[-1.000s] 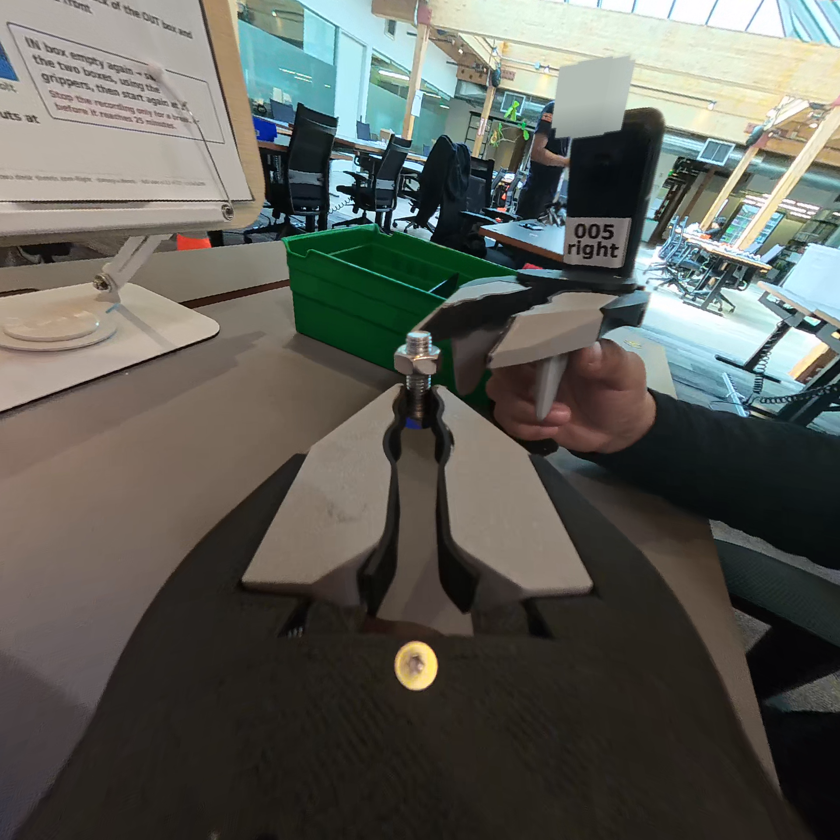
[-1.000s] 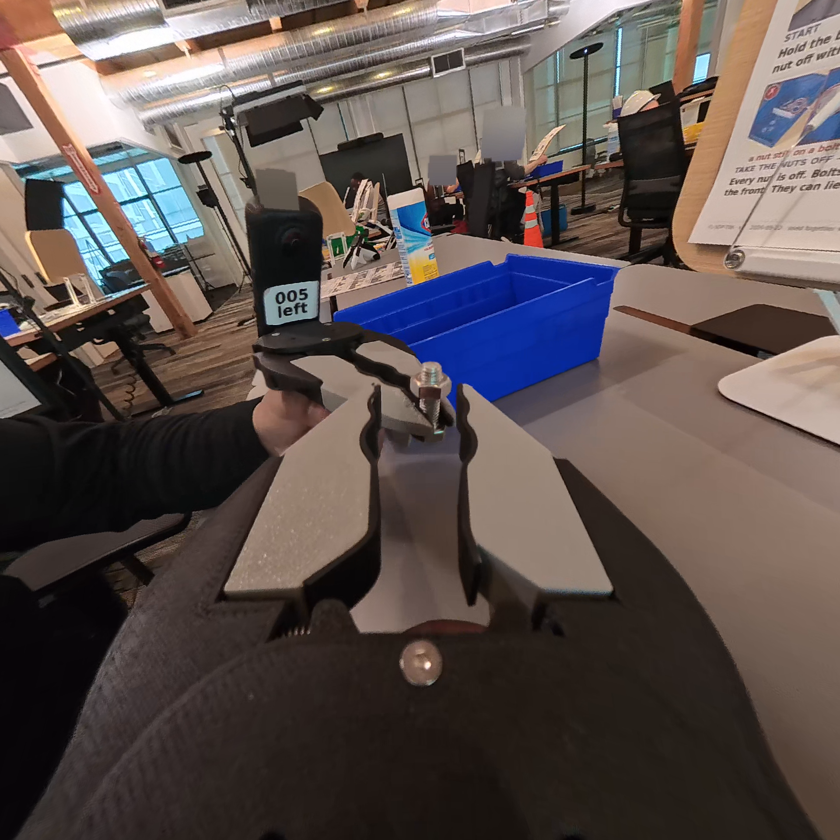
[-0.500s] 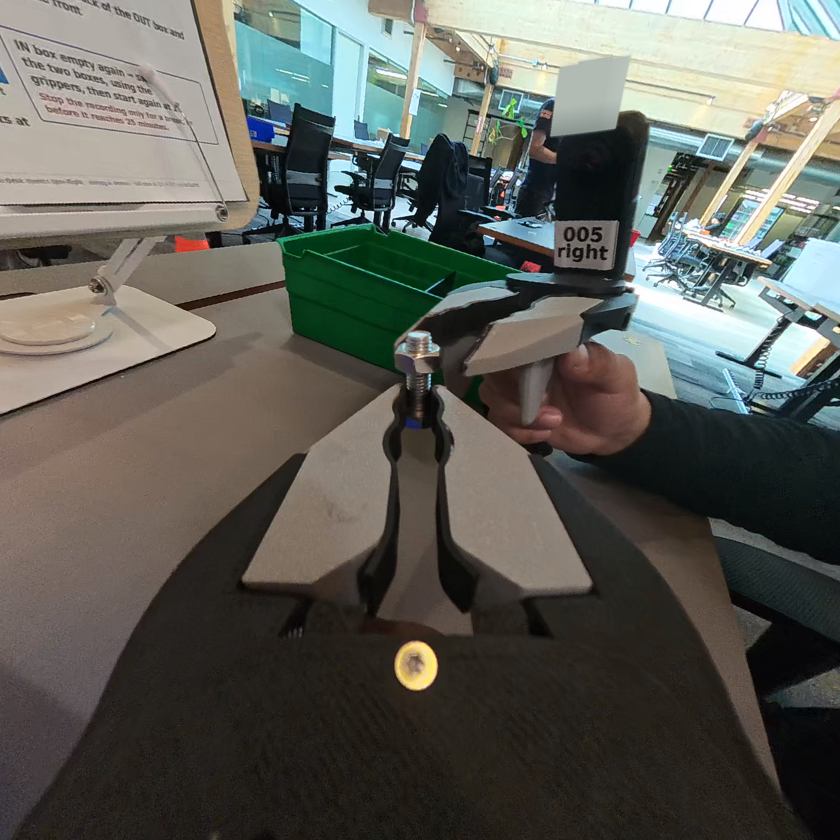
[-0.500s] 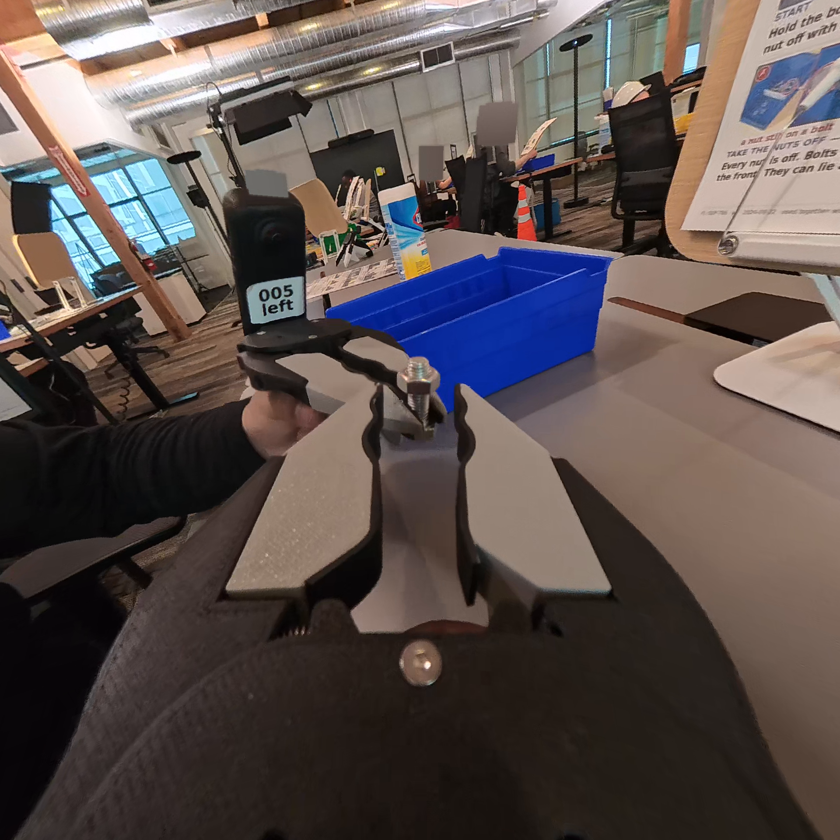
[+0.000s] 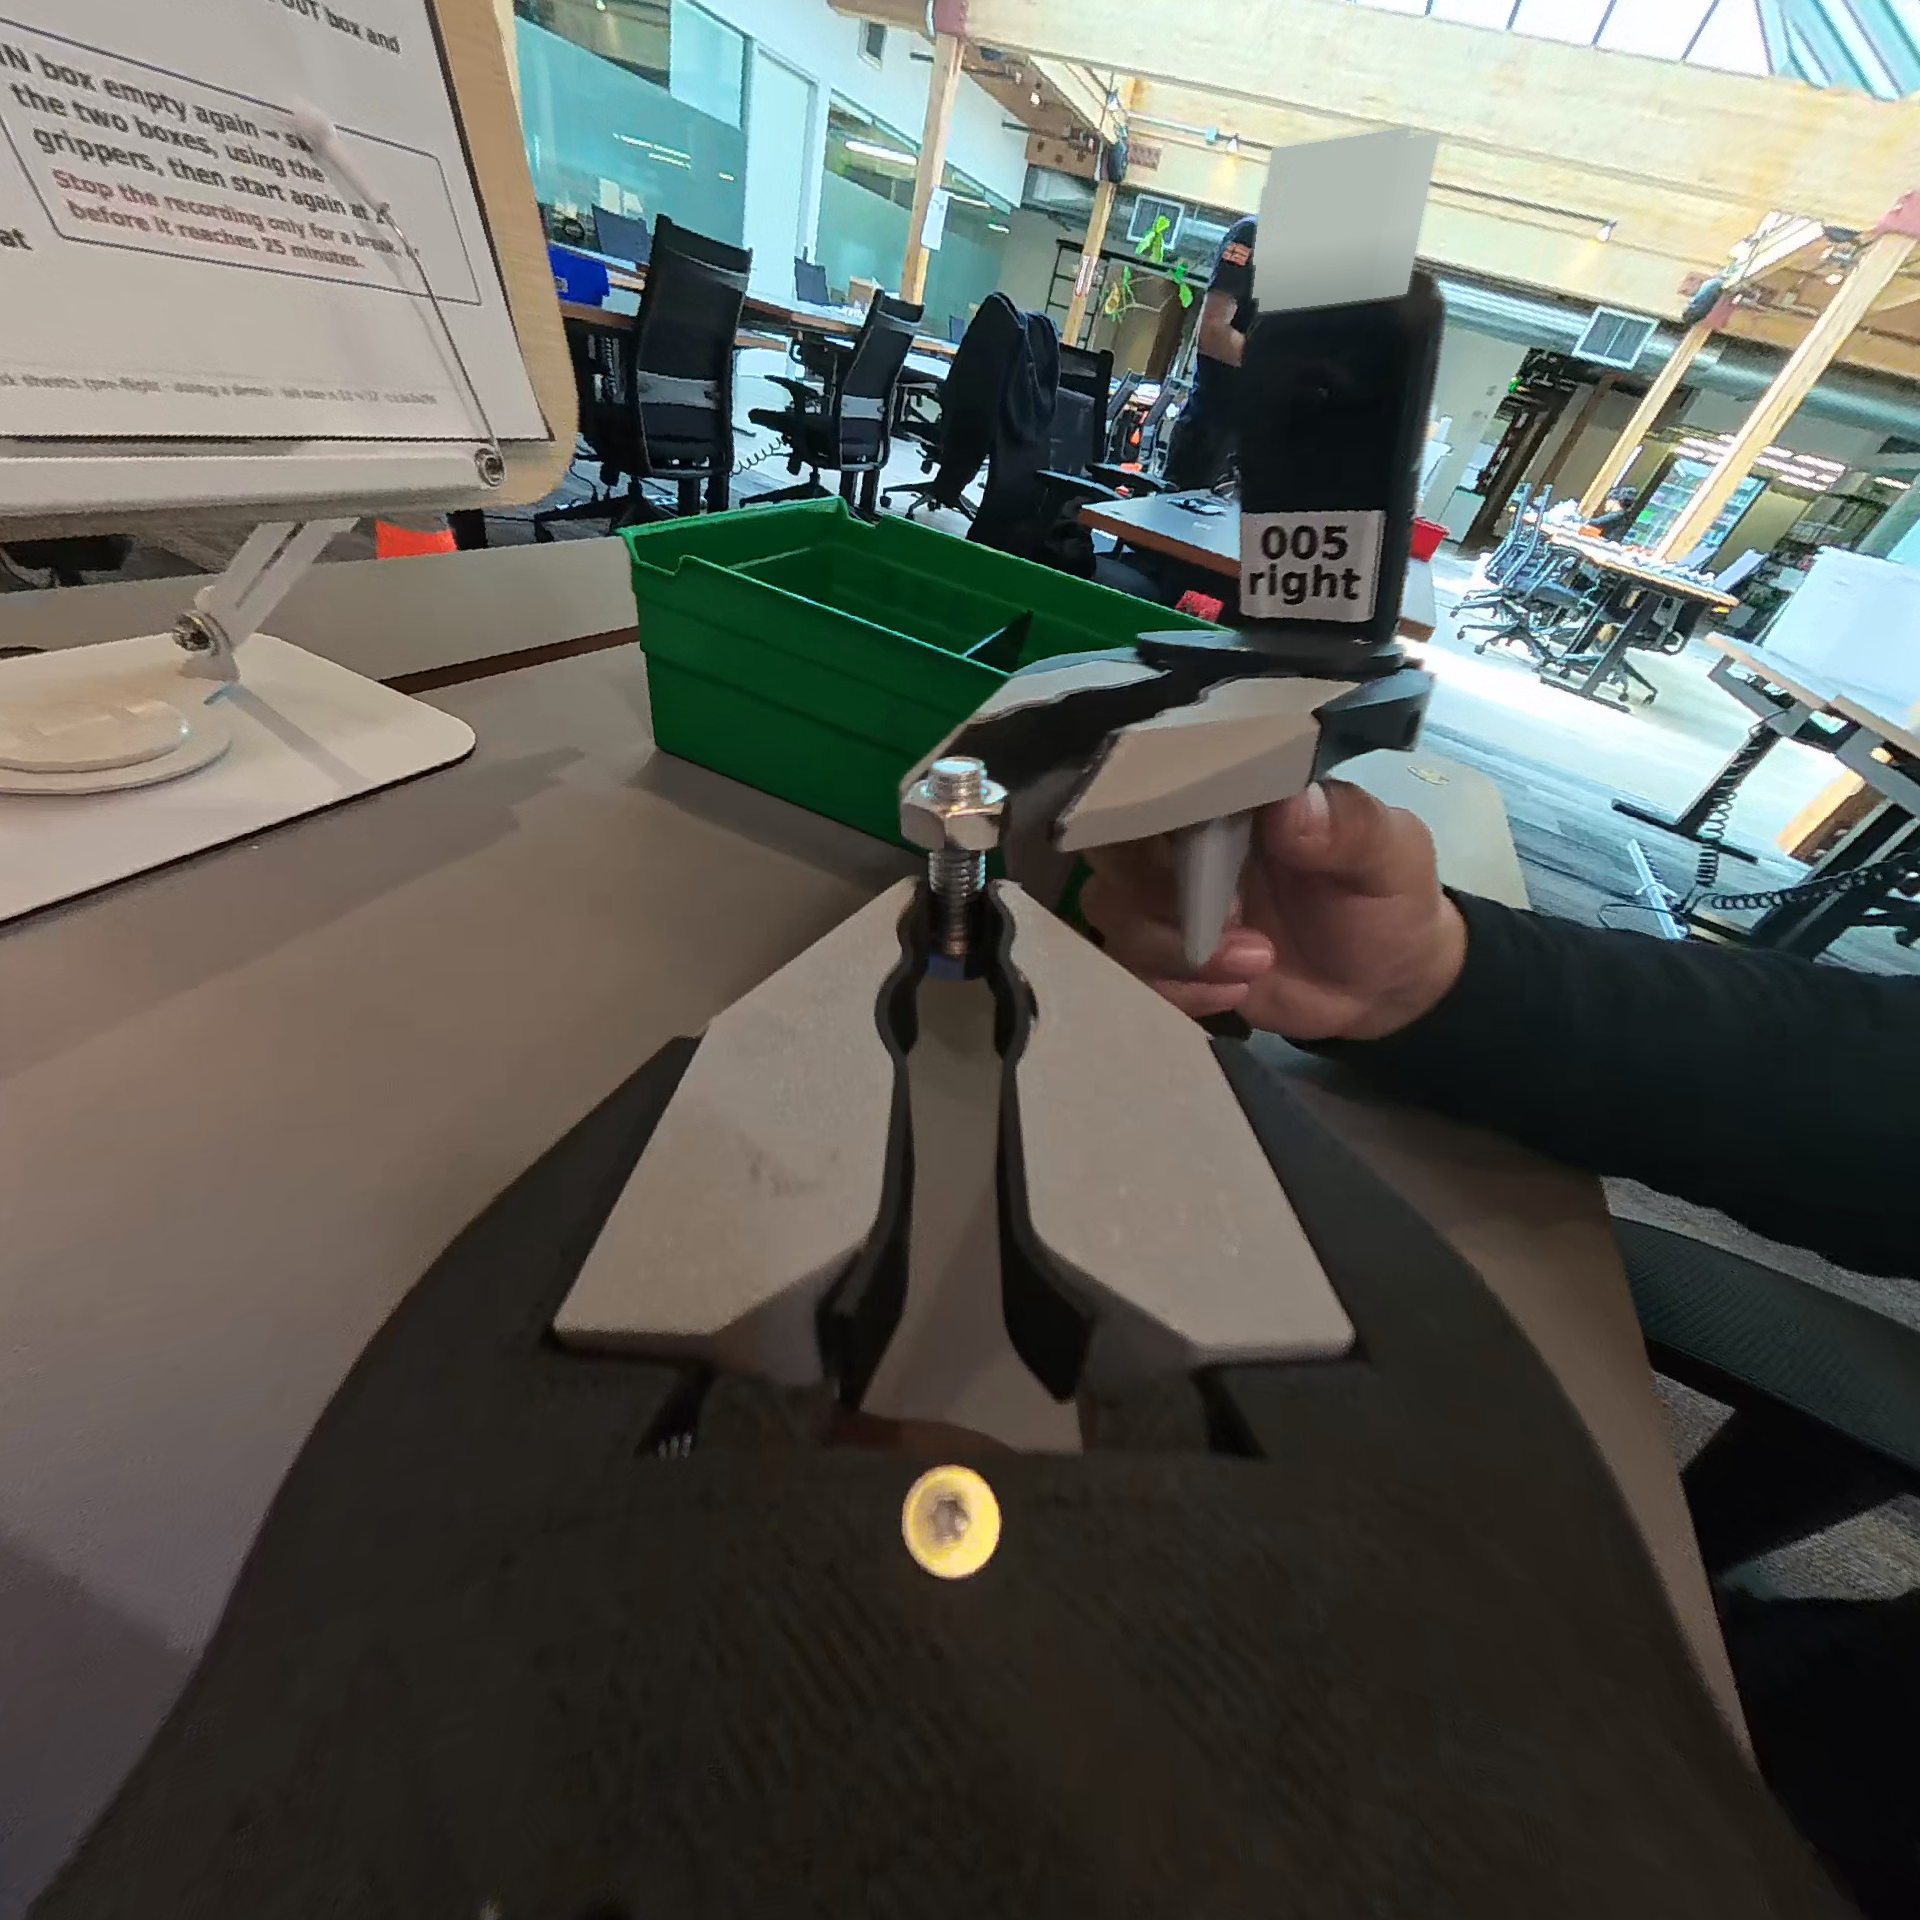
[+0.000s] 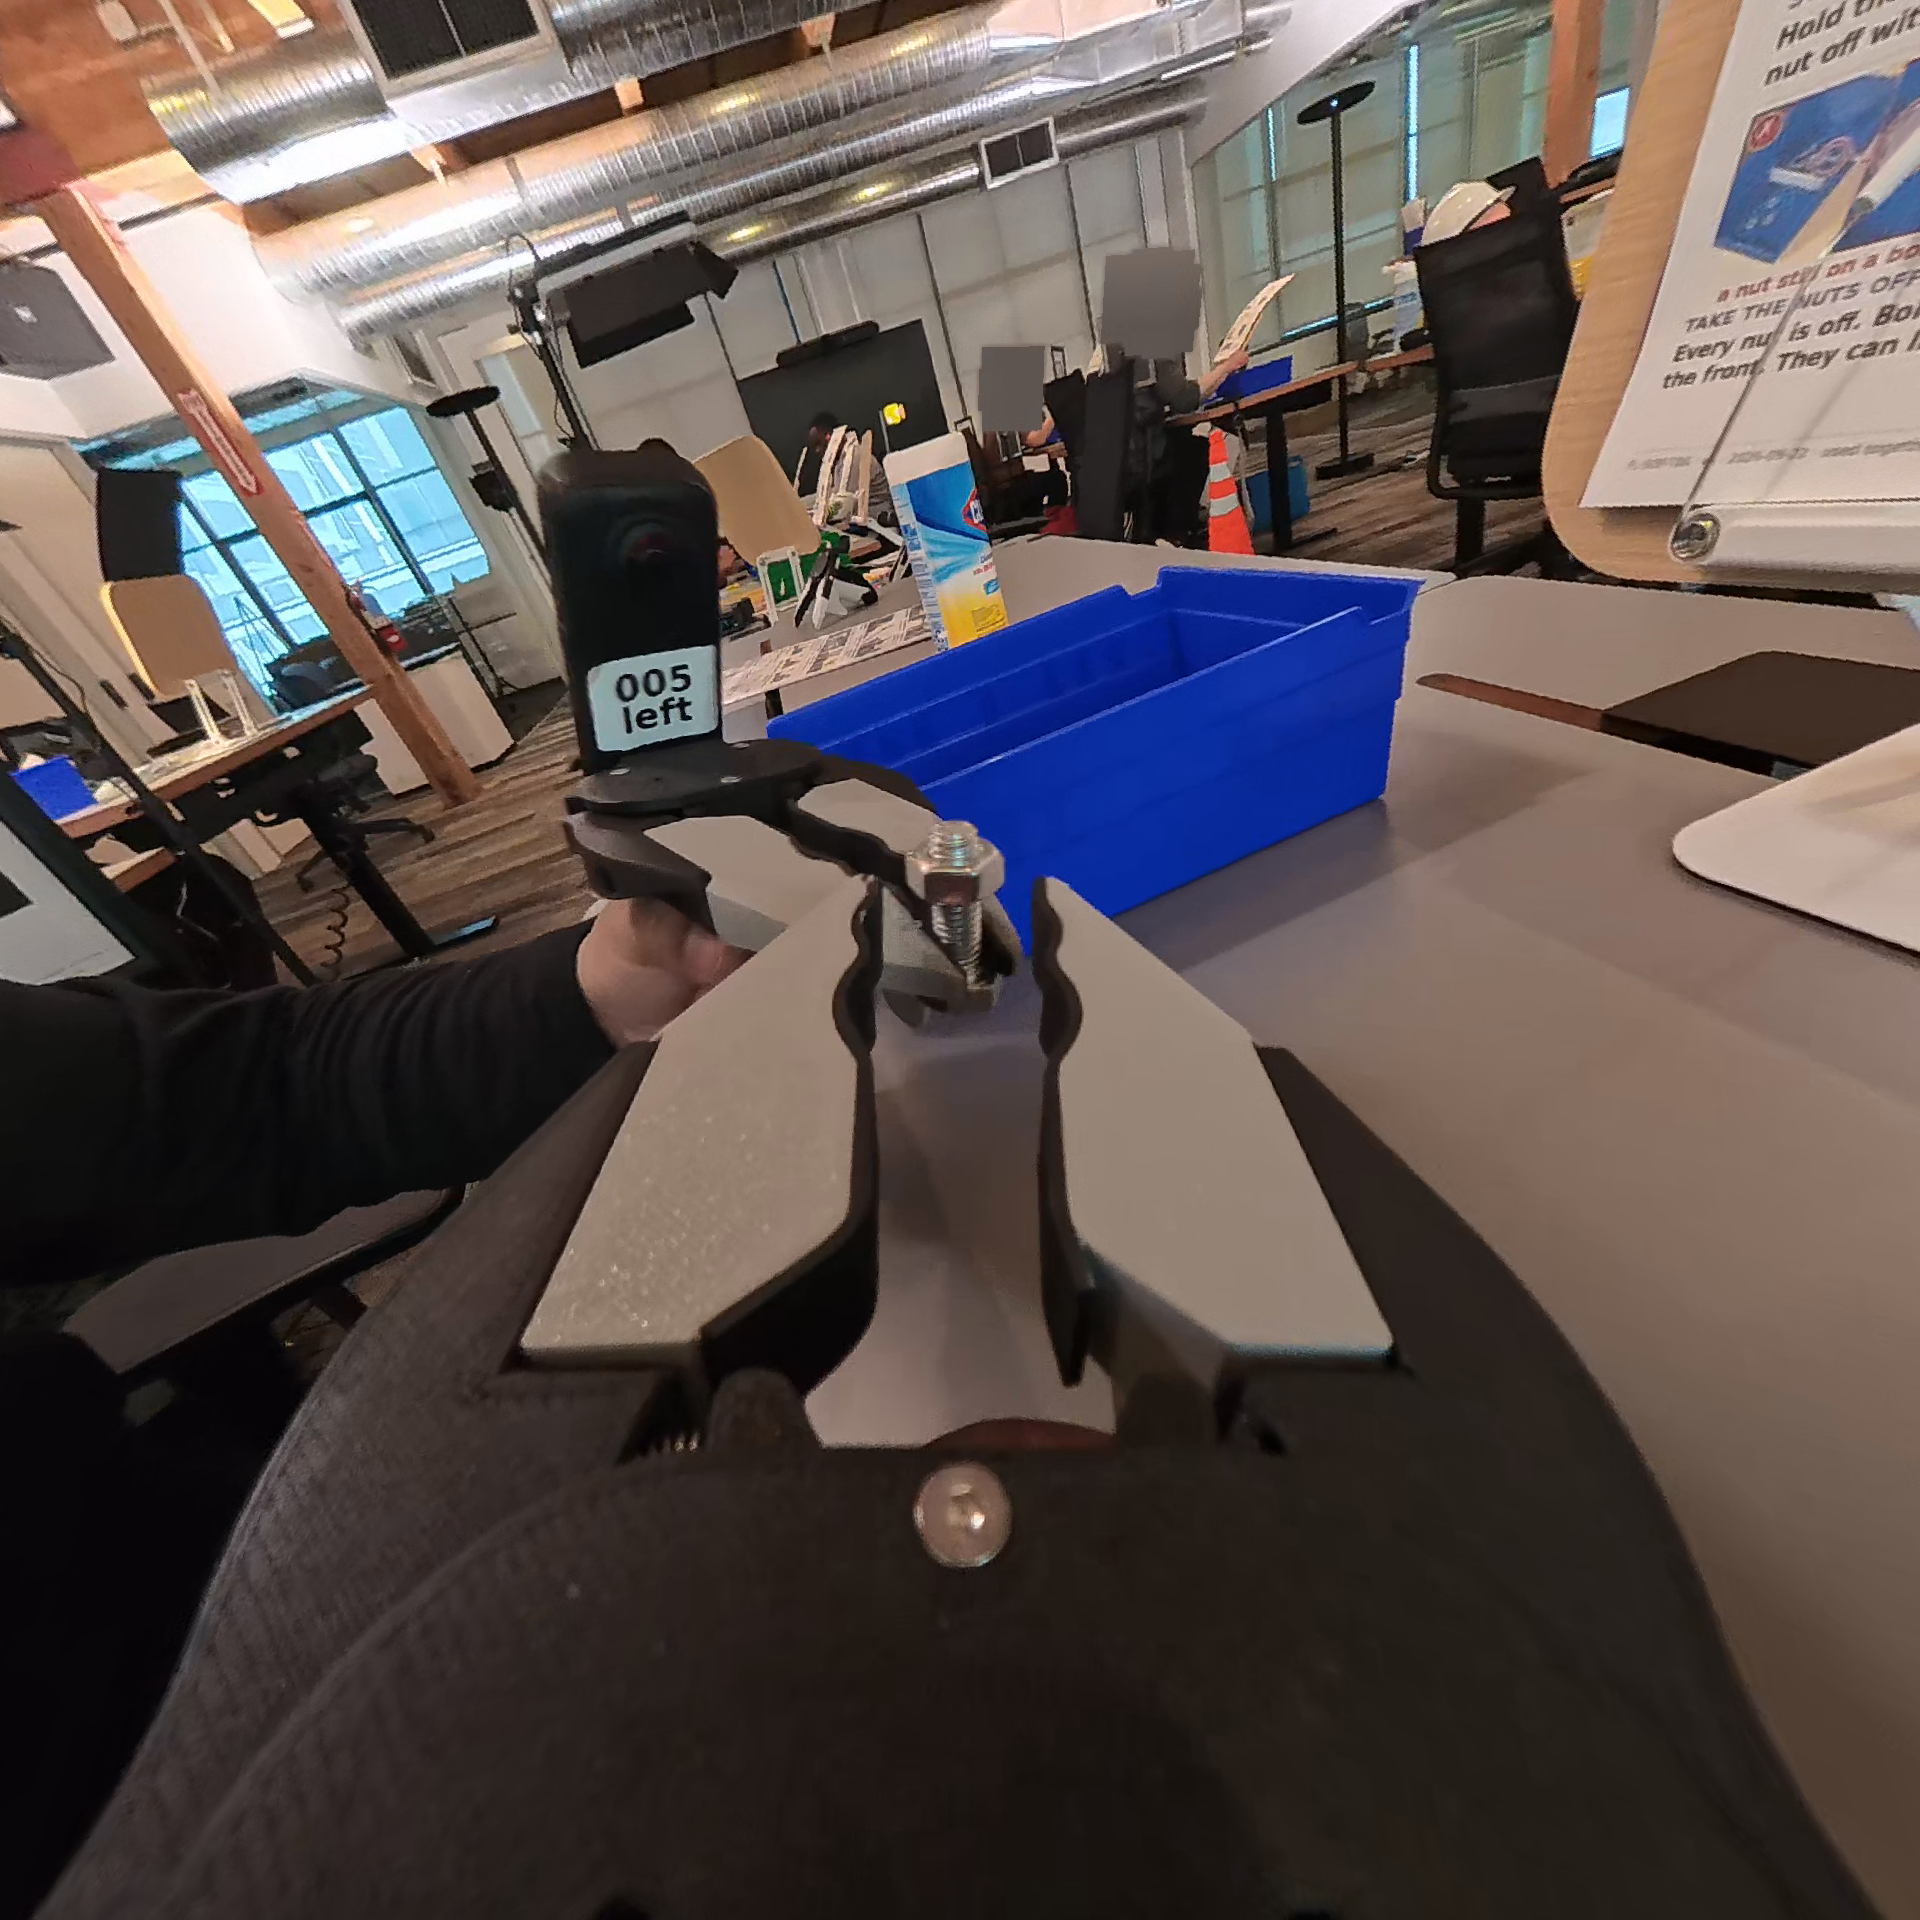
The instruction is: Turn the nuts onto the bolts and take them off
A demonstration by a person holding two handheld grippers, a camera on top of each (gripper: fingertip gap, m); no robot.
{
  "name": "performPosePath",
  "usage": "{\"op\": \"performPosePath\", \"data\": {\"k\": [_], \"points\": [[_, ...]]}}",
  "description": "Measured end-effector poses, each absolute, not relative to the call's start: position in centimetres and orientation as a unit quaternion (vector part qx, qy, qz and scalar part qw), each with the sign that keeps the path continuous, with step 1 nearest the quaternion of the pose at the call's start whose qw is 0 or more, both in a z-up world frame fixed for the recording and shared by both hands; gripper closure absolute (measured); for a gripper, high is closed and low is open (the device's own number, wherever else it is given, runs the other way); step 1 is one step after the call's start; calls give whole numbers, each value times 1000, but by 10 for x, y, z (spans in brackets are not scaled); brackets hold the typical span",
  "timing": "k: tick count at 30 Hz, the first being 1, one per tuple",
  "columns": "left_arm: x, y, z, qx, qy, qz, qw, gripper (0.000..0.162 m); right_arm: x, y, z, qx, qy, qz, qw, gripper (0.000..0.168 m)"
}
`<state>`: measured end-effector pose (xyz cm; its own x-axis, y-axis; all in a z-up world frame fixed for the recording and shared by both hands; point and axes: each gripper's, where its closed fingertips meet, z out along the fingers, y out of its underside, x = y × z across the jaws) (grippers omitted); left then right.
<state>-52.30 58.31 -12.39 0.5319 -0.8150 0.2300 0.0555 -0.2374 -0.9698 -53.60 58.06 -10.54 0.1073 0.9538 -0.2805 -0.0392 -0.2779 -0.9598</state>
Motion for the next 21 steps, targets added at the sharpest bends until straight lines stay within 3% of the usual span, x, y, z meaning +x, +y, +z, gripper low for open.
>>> {"op": "performPosePath", "data": {"k": [21], "points": [[-507, 572, -128, -677, 307, -394, 541, 156, -551, 566, -109, -578, -417, 533, 456, 138]]}}
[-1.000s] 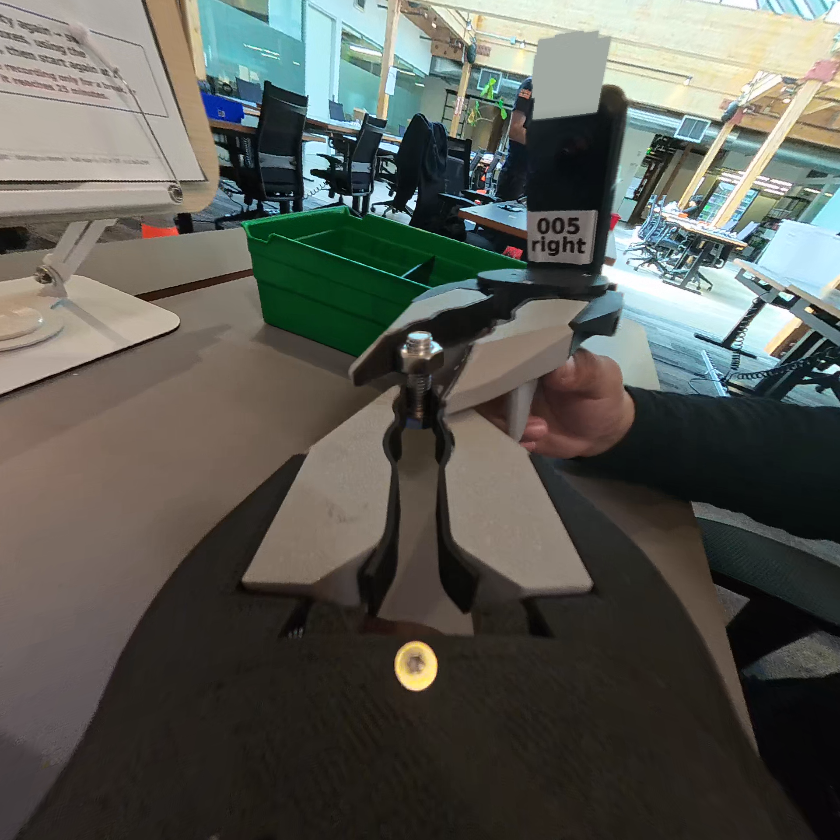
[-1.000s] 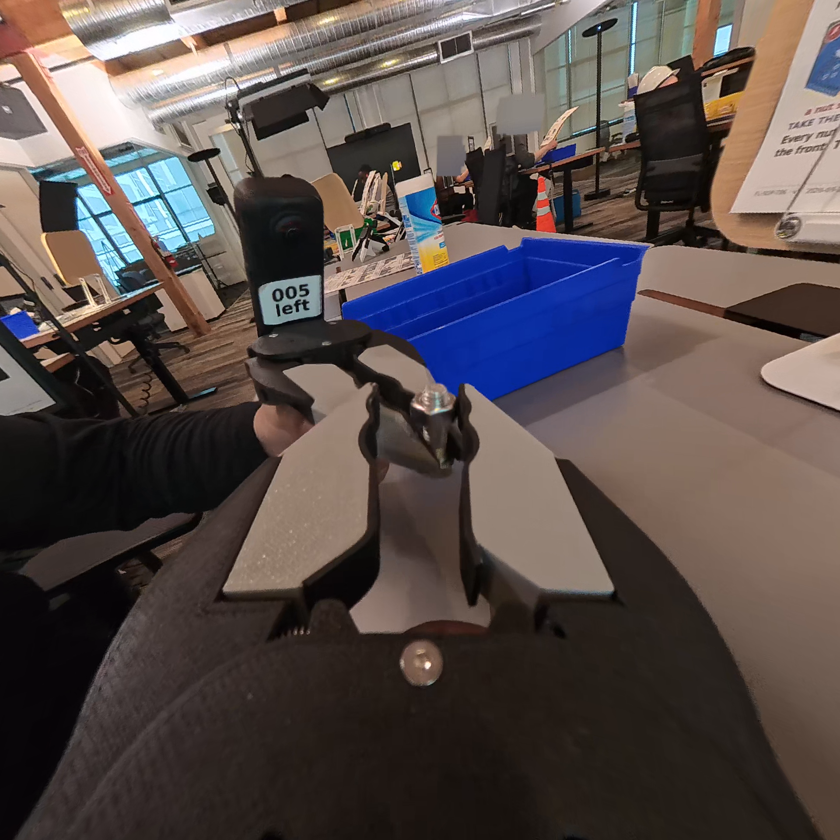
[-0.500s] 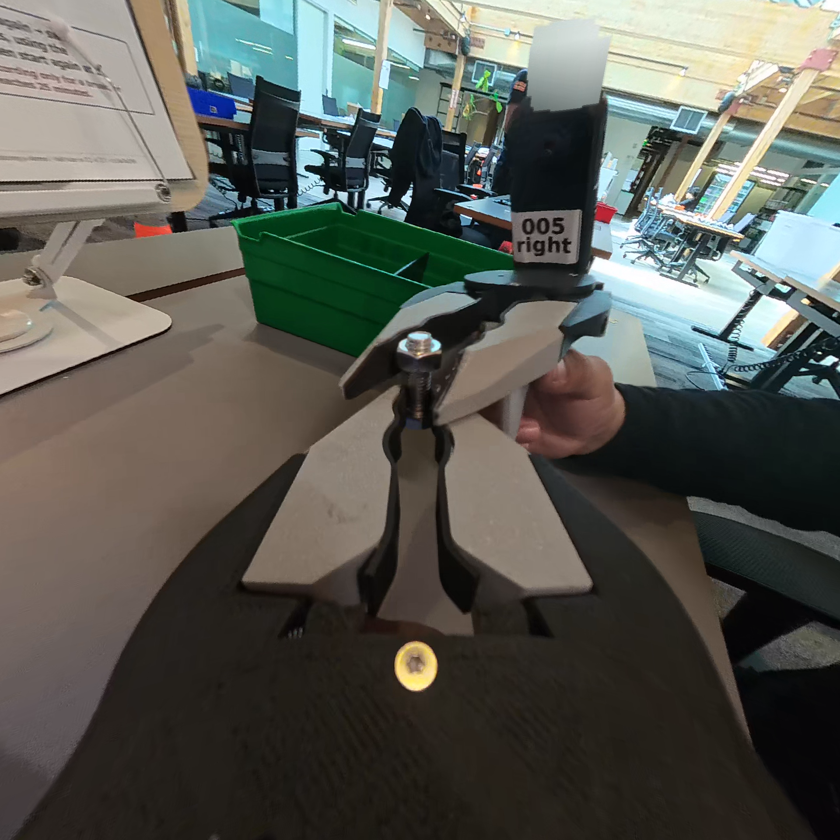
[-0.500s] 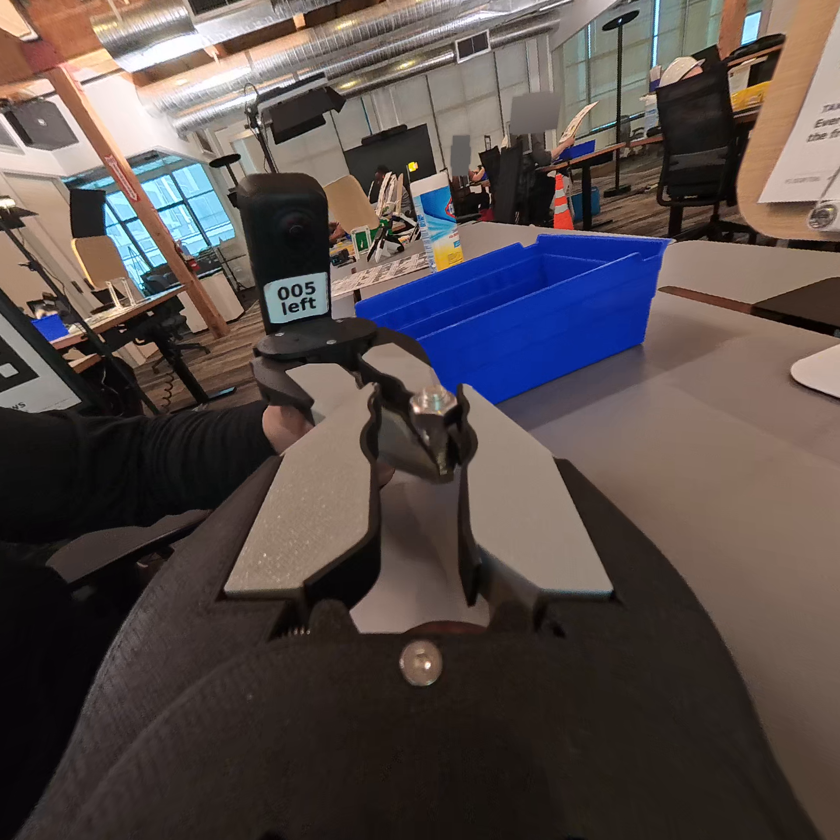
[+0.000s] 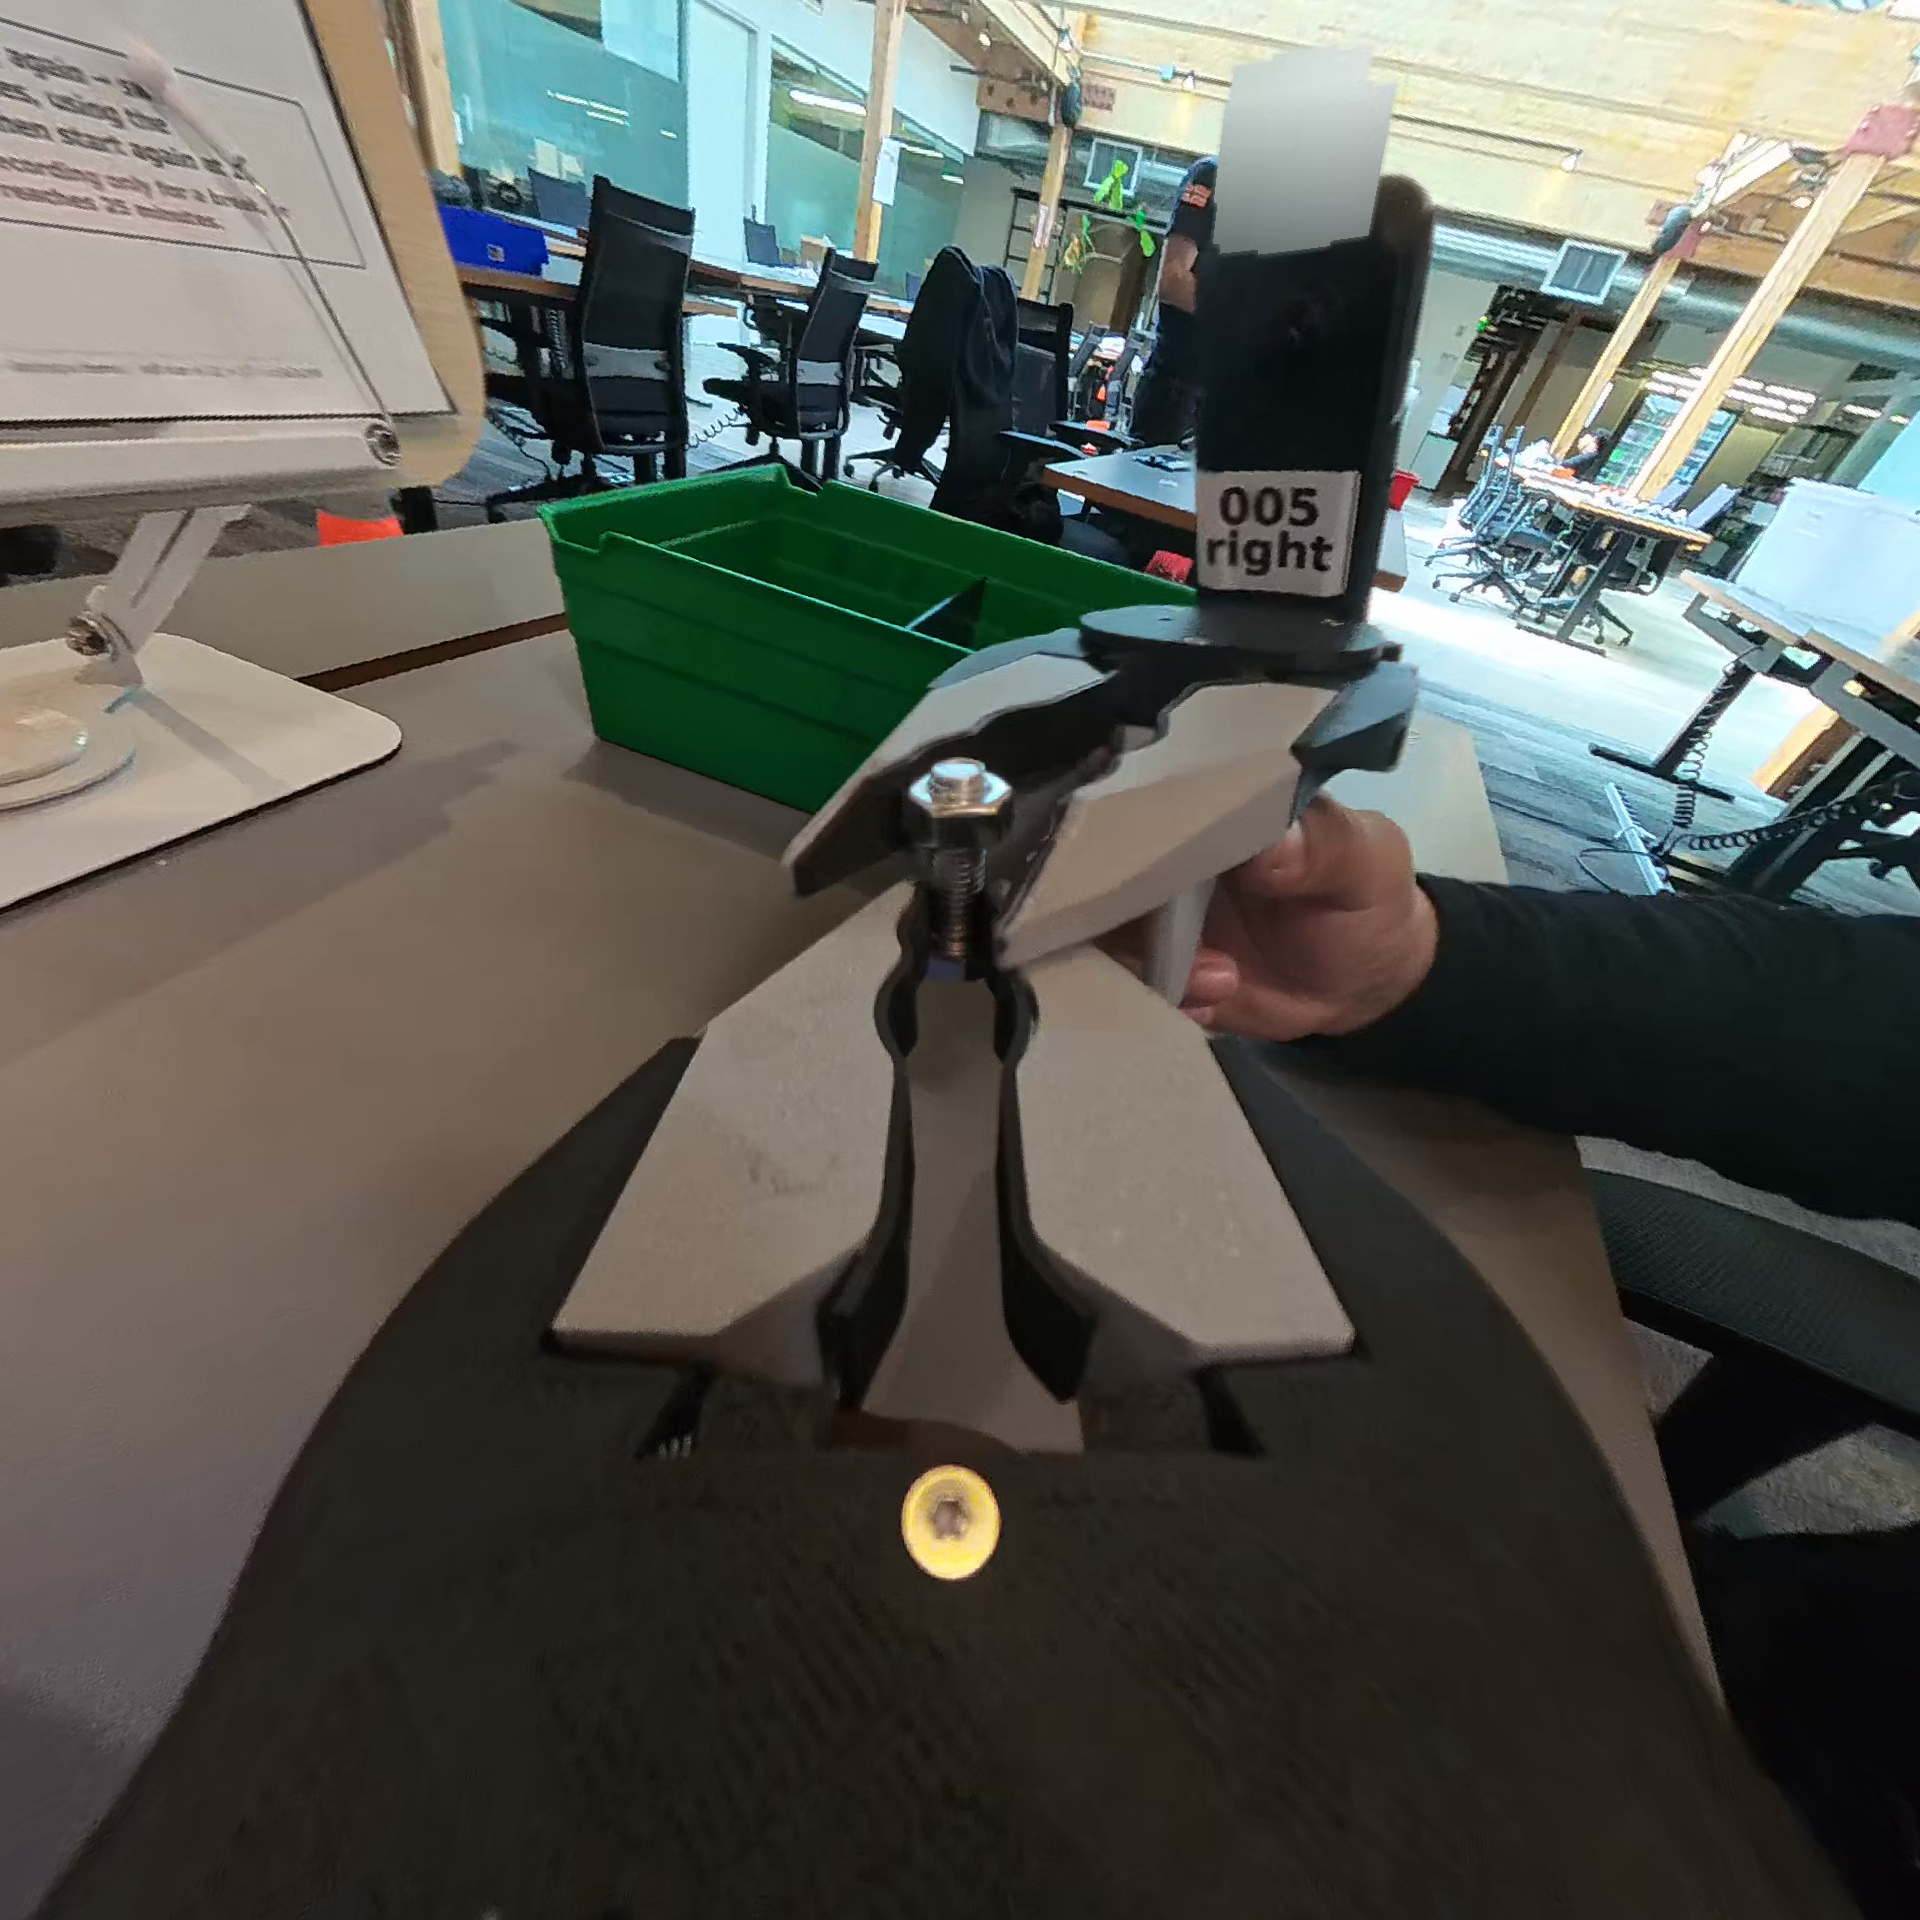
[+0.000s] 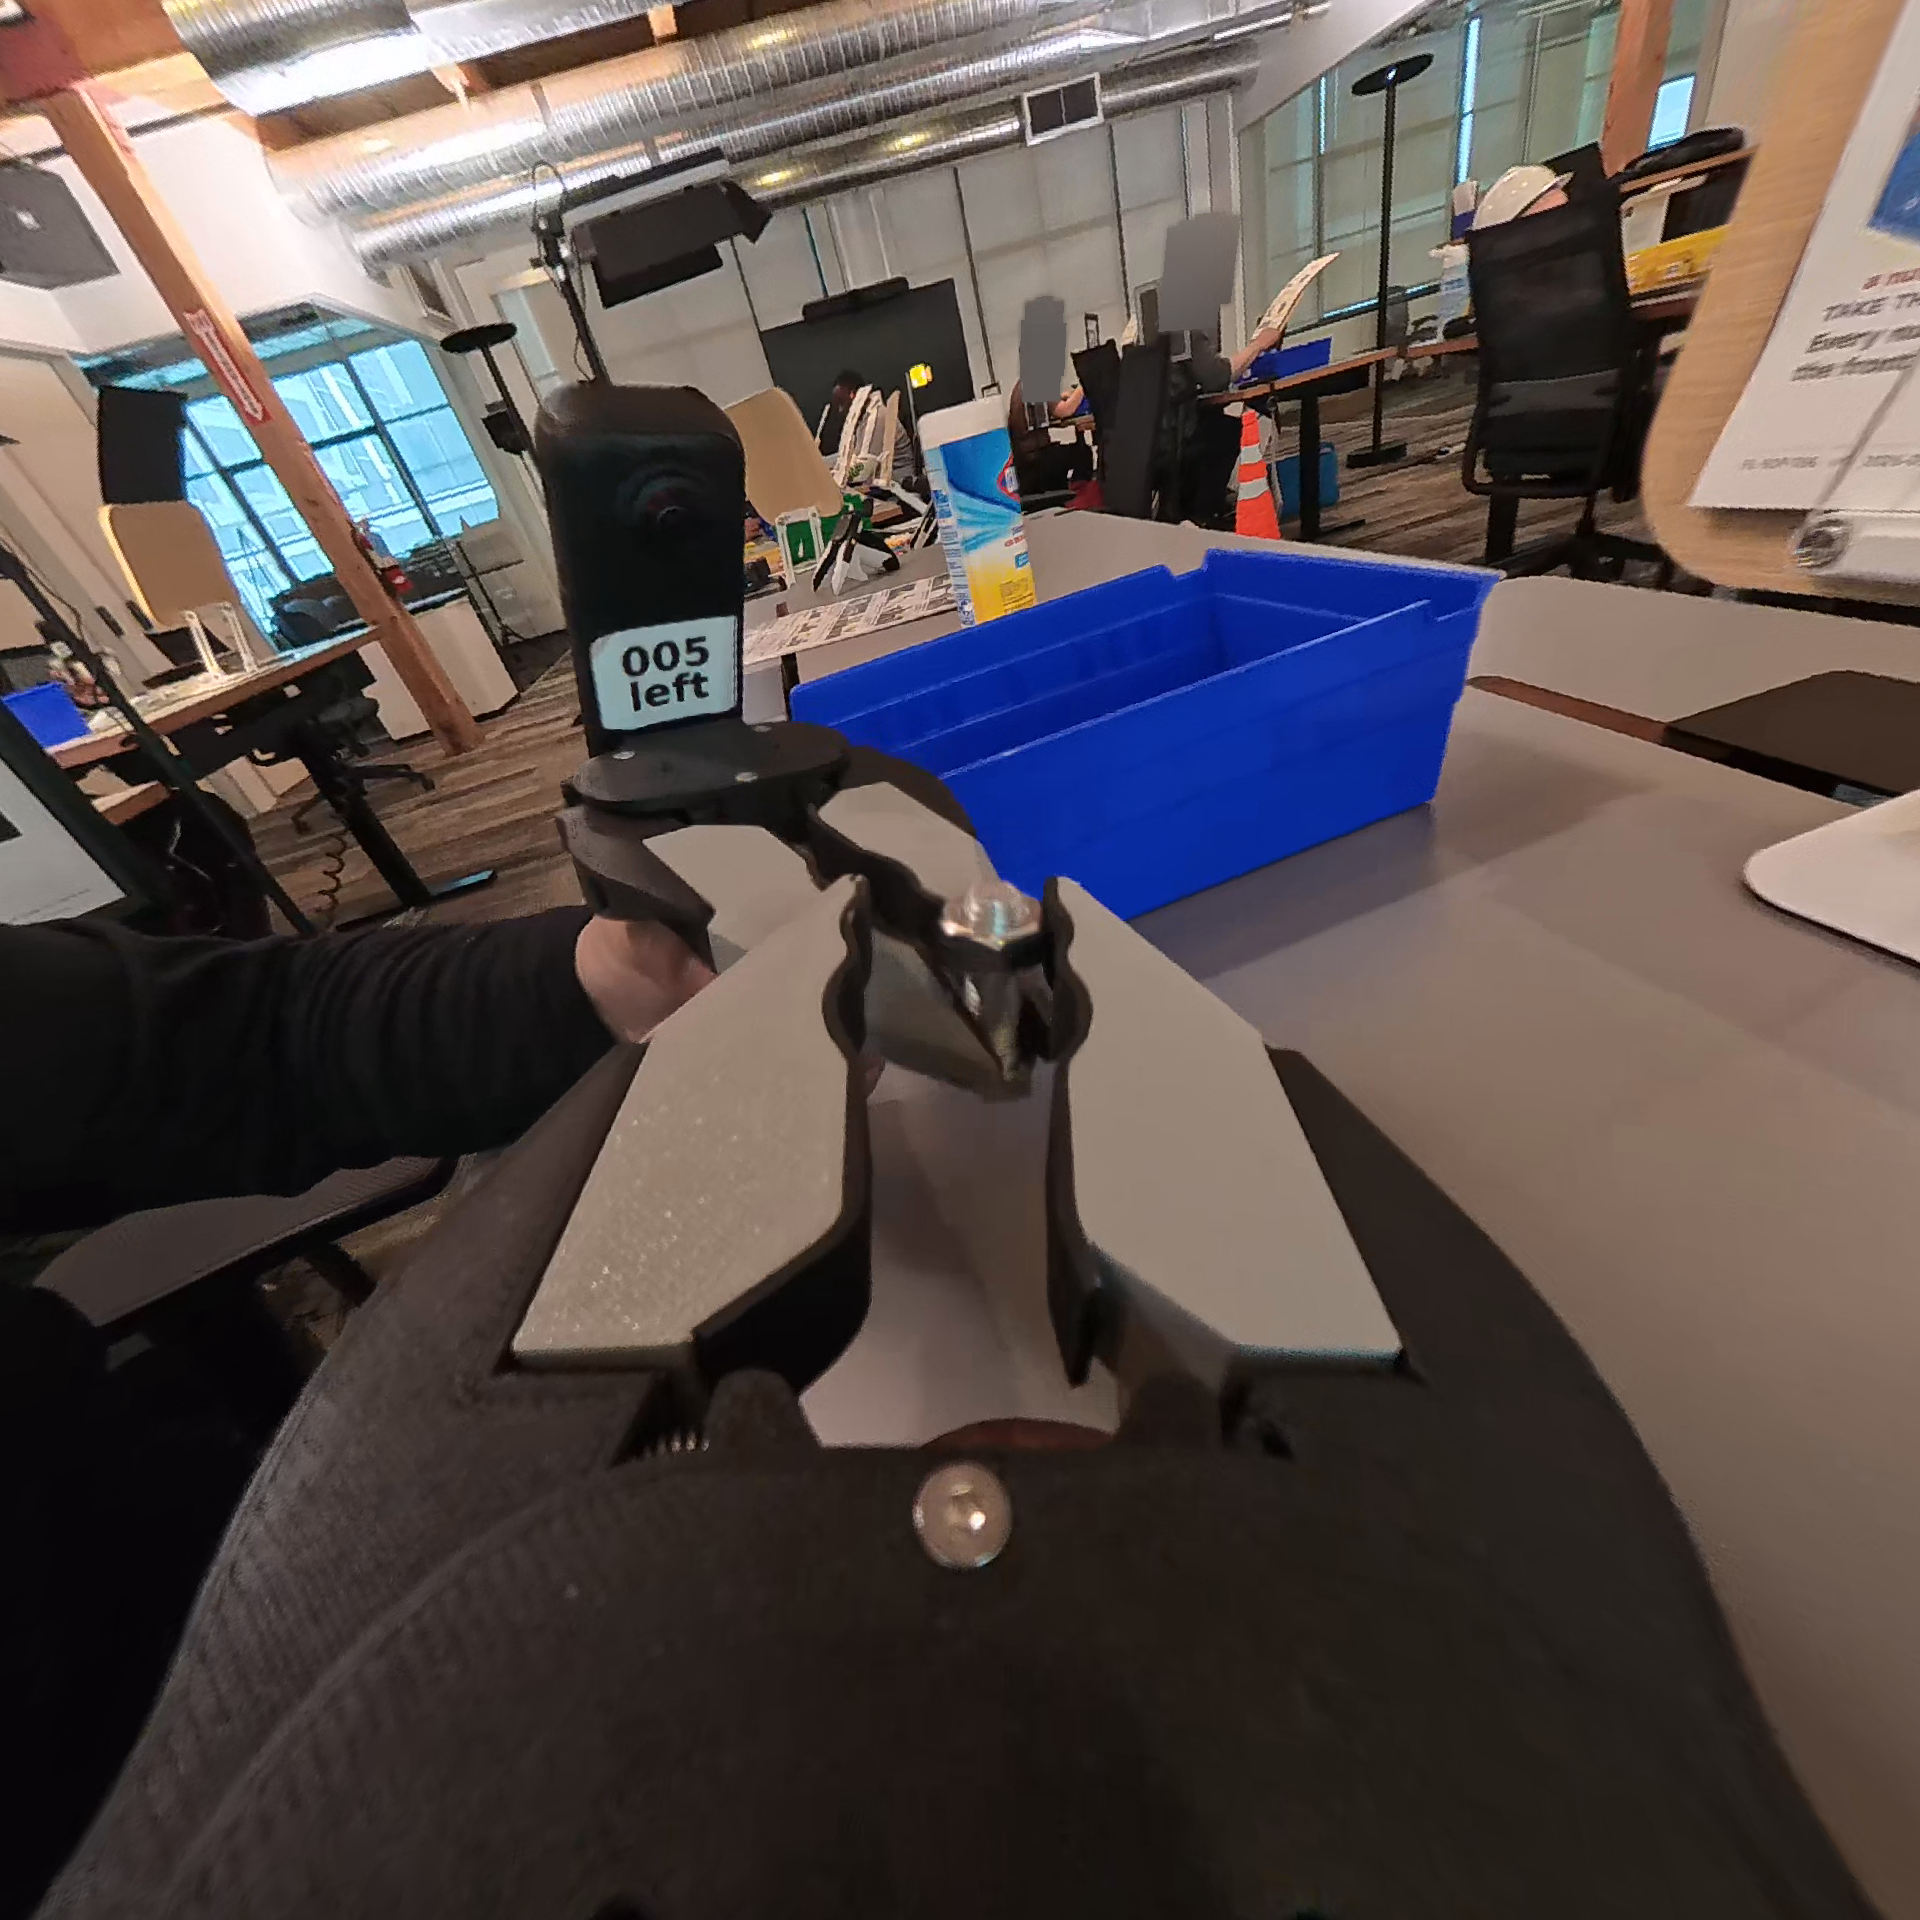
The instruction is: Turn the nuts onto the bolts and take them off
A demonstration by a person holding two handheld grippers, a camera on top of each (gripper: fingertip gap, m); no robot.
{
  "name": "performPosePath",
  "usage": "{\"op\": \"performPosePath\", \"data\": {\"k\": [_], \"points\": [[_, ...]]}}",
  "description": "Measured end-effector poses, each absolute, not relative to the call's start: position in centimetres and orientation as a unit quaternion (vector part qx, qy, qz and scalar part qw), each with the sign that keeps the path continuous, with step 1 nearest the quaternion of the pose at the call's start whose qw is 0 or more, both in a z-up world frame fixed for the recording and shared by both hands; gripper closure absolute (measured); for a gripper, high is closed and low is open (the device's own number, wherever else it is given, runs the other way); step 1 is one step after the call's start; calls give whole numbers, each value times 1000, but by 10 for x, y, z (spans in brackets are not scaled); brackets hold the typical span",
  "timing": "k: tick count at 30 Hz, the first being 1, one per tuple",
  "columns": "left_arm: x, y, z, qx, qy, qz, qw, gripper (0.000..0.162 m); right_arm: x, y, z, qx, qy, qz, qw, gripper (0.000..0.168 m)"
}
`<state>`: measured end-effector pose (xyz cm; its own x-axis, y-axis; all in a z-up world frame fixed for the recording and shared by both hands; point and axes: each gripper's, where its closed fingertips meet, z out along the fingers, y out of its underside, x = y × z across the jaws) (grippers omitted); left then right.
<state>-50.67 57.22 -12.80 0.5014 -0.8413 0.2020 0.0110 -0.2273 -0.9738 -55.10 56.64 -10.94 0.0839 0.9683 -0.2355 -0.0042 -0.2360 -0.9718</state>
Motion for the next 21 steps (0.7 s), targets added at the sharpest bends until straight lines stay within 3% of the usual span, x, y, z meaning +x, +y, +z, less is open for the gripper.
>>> {"op": "performPosePath", "data": {"k": [14, 21], "points": [[-517, 577, -123, -676, 295, -388, 552, 156, -542, 571, -106, -577, -419, 523, 467, 144], [-508, 571, -127, -676, 313, -385, 545, 156, -551, 564, -109, -576, -427, 523, 461, 136]]}}
